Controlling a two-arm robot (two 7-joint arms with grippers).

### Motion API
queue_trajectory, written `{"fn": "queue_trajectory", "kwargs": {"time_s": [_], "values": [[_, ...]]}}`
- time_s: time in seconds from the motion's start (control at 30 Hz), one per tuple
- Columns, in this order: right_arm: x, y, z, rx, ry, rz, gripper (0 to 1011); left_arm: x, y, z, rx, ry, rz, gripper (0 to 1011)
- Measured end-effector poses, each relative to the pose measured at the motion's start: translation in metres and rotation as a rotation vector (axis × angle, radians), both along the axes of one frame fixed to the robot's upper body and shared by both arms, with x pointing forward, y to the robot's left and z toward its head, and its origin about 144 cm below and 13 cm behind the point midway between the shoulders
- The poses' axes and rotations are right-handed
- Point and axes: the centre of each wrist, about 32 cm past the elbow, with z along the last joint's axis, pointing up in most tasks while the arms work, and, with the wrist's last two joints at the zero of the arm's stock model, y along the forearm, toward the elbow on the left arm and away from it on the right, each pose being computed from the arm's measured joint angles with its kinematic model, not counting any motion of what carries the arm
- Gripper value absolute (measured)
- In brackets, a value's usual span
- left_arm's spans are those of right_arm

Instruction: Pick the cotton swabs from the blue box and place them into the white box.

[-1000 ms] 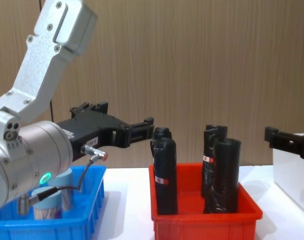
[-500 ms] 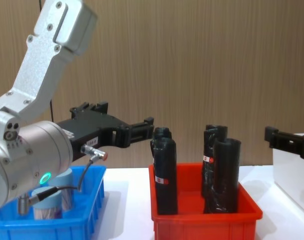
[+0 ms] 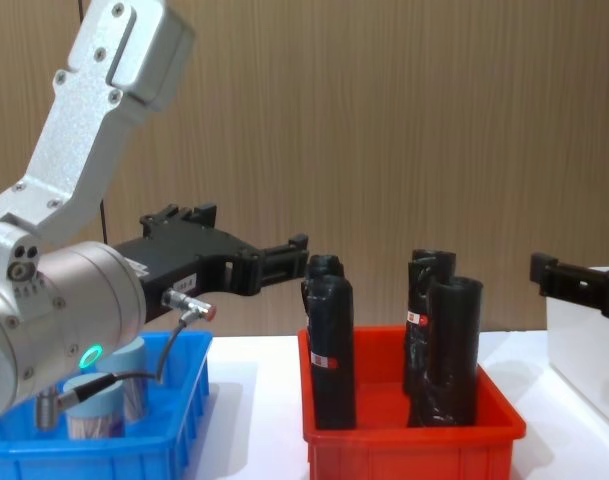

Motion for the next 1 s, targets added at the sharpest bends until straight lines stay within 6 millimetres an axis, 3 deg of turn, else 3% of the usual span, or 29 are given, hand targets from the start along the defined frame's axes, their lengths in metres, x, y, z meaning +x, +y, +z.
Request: {"fn": "queue_trajectory", "kwargs": {"time_s": [0.53, 1.0], "values": [[0.000, 0.000, 0.000, 0.000, 0.000, 0.000, 1001, 0.003, 0.001, 0.002, -0.006, 0.020, 0.024, 1004], [0.000, 0.000, 0.000, 0.000, 0.000, 0.000, 1001, 0.010, 0.016, 0.002, -0.062, 0.123, 0.145, 1004]]}}
